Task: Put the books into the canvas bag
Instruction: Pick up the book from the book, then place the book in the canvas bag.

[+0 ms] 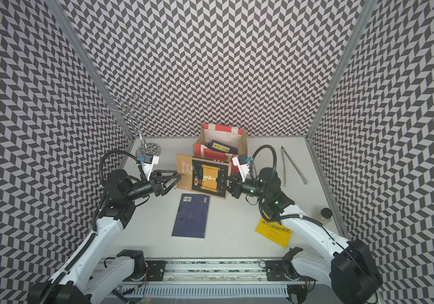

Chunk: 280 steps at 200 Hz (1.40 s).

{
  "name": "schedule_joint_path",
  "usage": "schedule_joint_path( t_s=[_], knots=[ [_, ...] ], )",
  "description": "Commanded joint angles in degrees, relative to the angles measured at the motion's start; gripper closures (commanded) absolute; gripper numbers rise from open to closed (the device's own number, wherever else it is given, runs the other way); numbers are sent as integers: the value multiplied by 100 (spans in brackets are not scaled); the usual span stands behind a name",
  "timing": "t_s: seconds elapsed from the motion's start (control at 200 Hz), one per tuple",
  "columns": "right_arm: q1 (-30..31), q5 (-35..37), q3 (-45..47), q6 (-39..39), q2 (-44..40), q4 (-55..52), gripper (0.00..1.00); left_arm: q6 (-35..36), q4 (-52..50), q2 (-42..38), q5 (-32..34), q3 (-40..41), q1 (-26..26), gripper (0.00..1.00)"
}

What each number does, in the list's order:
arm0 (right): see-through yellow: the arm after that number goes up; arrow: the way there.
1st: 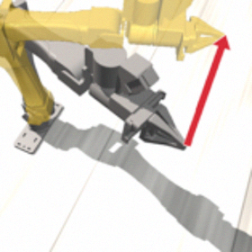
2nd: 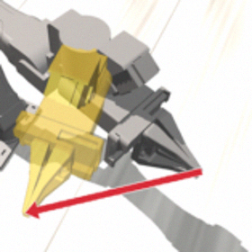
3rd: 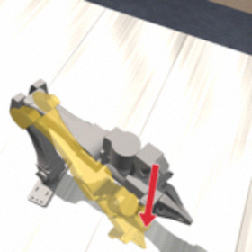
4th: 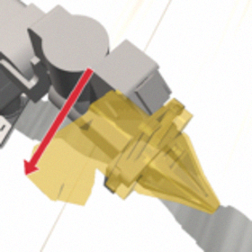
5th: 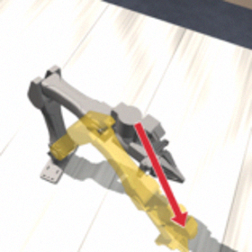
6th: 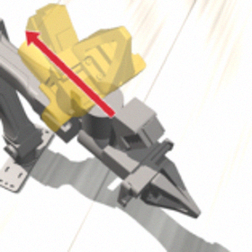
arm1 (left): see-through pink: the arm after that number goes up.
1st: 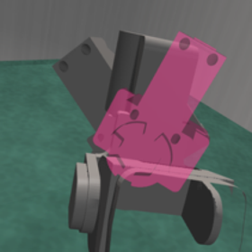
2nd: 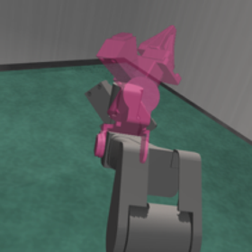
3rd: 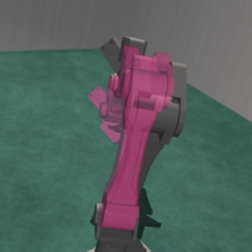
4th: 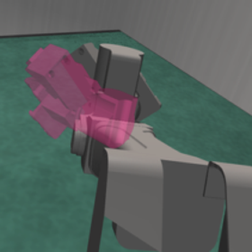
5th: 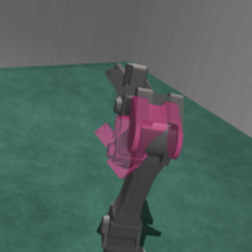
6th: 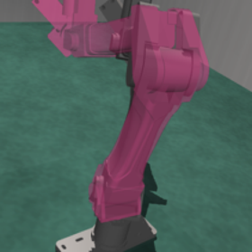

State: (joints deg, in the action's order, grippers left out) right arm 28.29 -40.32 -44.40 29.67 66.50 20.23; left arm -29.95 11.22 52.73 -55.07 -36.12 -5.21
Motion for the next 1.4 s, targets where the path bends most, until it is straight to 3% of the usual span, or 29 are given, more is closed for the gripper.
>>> schedule_joint_path(
  t_s=[0.0, 0.235, 0.511, 0.776, 1.087, 1.202, 1.317, 1.397],
  knots=[
    [-476, -95, -1139, 333, 372, -580, 100, 484, -681, -164, 673, -197, -23, 19],
    [-1489, -585, -2663, 1321, 1860, -832, 100, 967, -1080, -334, 1128, -97, -156, 18],
    [-1555, -478, -4423, 992, 3397, -2100, 100, 1119, -1302, -439, 1448, -152, -321, 14],
    [-1312, 724, -4867, 425, 3422, -3391, 100, 1090, -1257, -369, 1527, -191, -410, 13],
    [-931, 960, -4547, 1046, 3427, -3038, 100, 1053, -1244, -427, 1598, -177, -441, 12],
    [-922, 1219, -4437, 1224, 3415, -2926, 90, 1076, -1302, -484, 1644, -181, -478, 12],
    [-930, 1372, -4452, 1264, 3439, -2906, 66, 1089, -1332, -507, 1684, -202, -498, 12],
    [-922, 1385, -4540, 1205, 3517, -2951, 58, 1089, -1333, -512, 1697, -196, -509, 12]
  ],
)
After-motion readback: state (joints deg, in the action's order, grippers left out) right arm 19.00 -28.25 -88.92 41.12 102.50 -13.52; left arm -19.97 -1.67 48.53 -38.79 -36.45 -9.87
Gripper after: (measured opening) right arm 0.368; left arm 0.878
